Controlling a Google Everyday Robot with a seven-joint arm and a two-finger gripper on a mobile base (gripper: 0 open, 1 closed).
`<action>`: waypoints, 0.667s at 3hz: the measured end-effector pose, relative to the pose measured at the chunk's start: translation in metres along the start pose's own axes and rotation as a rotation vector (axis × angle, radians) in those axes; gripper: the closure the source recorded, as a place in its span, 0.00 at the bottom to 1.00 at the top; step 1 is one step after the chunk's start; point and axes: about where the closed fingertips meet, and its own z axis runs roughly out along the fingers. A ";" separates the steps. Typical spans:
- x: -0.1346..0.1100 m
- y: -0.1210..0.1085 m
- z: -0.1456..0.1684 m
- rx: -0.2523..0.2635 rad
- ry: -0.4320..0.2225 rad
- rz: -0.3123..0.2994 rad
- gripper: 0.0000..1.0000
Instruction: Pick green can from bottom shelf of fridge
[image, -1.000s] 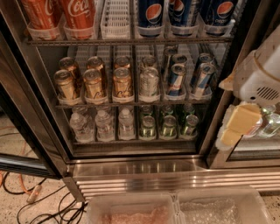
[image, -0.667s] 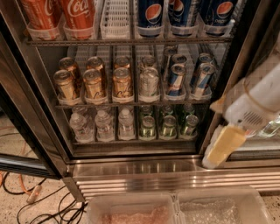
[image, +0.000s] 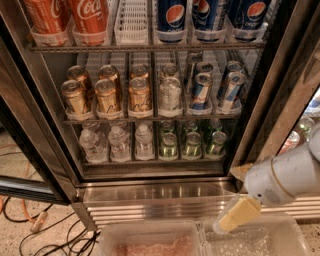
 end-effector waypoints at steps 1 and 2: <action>0.004 0.005 0.035 0.004 -0.056 0.089 0.00; -0.012 -0.016 0.045 0.066 -0.081 0.176 0.00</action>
Offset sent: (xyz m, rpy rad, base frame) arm 0.0662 0.0313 -0.0343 0.0831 0.0155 -0.3575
